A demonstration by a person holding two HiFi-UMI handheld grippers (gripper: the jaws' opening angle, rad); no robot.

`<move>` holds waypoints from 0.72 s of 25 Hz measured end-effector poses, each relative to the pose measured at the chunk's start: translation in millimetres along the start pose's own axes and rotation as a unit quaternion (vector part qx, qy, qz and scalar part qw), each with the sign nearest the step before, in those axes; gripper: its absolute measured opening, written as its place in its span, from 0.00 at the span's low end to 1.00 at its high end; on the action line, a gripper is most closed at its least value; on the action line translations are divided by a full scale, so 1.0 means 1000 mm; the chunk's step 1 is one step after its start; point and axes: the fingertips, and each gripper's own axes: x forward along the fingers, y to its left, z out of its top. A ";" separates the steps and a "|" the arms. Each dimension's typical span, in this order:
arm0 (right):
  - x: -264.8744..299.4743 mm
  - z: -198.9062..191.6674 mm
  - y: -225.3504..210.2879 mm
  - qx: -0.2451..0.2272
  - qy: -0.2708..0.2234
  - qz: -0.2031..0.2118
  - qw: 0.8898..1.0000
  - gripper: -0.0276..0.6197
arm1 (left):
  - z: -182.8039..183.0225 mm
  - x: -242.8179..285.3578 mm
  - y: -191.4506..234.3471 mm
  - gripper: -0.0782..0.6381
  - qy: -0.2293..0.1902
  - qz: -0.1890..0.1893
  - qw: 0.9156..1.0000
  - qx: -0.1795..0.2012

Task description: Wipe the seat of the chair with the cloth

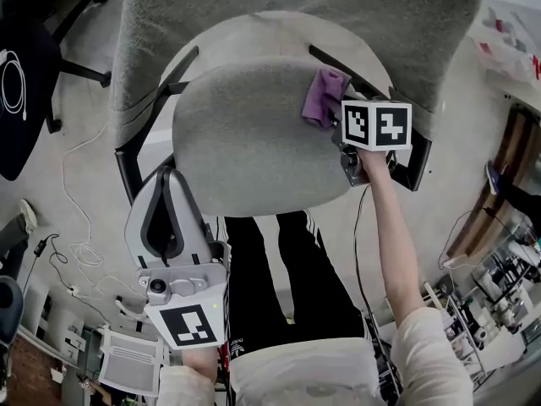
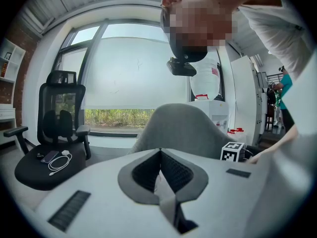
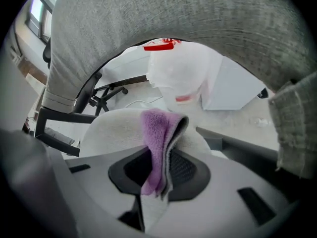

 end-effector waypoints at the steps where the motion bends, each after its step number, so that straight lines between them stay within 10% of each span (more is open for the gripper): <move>1: -0.002 -0.001 -0.006 0.001 0.000 -0.007 1.000 0.18 | 0.000 0.000 0.000 0.13 0.001 0.000 1.000 0.000; 18: -0.018 -0.005 -0.047 -0.018 0.007 -0.080 0.997 0.18 | -0.005 0.000 -0.004 0.13 0.009 -0.003 1.000 0.008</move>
